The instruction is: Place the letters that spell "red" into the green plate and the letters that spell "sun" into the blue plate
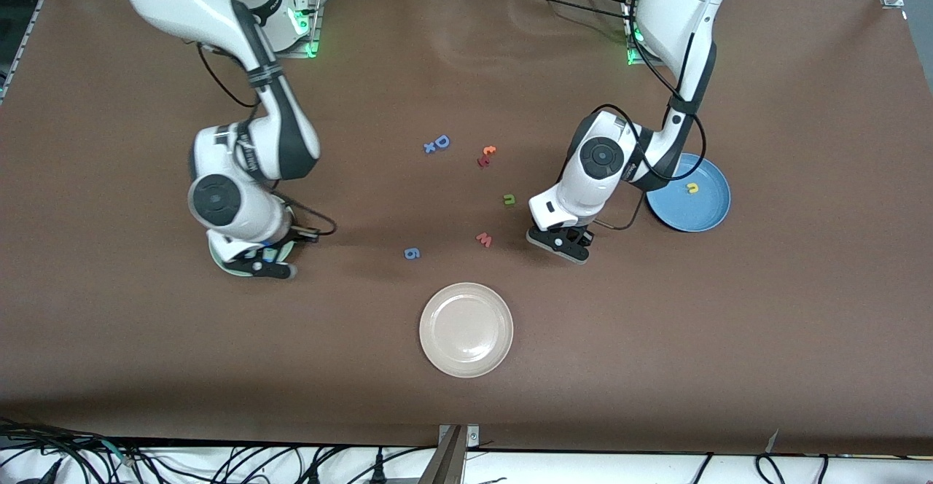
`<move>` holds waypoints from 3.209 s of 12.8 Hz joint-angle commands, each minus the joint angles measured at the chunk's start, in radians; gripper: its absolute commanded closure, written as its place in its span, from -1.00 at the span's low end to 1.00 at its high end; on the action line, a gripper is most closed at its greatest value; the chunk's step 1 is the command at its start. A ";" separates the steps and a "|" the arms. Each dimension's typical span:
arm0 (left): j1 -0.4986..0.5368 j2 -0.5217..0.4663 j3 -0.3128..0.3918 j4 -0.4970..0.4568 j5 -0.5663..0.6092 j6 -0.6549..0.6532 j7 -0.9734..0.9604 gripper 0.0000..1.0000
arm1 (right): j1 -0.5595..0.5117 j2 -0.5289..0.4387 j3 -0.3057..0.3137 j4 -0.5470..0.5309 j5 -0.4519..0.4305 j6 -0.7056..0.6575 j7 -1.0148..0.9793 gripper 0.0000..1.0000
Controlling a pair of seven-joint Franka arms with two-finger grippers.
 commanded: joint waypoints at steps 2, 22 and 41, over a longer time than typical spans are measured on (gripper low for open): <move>0.038 -0.080 0.060 -0.052 -0.082 -0.076 0.268 0.73 | -0.163 -0.002 0.014 -0.018 0.009 -0.028 -0.282 0.66; 0.150 -0.221 0.272 -0.267 -0.101 -0.409 0.584 0.03 | -0.169 -0.060 0.028 0.387 0.006 -0.543 -0.318 -1.00; -0.020 -0.129 -0.110 0.026 0.060 -0.319 -0.144 -0.07 | -0.396 -0.578 0.167 0.048 -0.057 -0.493 -0.316 -1.00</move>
